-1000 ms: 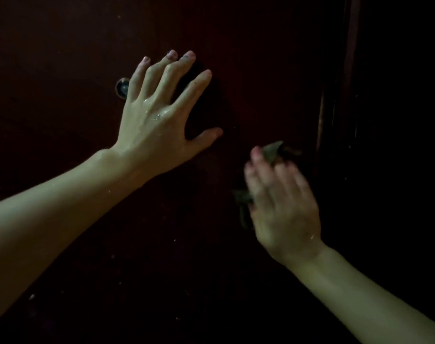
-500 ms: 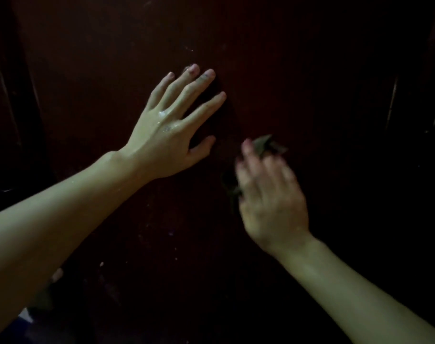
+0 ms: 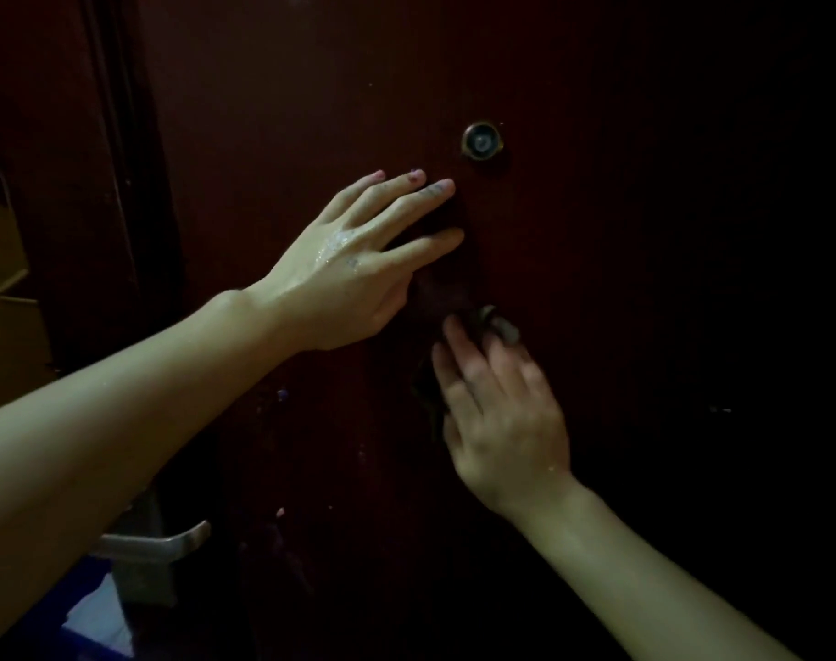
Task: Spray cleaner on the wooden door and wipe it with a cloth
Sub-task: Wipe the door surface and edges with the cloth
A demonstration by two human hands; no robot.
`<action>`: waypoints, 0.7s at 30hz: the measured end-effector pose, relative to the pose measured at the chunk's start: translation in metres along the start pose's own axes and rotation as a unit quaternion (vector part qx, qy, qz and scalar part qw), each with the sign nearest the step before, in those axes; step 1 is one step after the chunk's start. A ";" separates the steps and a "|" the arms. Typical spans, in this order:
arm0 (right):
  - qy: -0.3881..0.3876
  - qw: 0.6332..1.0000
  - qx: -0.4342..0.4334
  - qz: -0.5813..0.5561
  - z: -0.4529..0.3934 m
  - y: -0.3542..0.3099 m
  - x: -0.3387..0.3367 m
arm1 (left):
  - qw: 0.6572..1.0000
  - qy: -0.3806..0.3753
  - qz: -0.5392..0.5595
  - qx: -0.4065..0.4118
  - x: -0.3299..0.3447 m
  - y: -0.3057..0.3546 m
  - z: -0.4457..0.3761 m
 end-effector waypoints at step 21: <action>0.015 0.999 0.044 0.021 -0.073 -0.022 -0.006 | 0.997 0.059 0.018 -0.046 -0.018 -0.084 0.121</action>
Point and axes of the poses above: each hand's wrist, its own z-axis away from the middle knuckle, its own x-axis out of the palm, y = z × x, the point moved 5 cm from there along -z, towards the middle knuckle, and after that the axes turned 5 degrees about z, right-handed, at the moved point
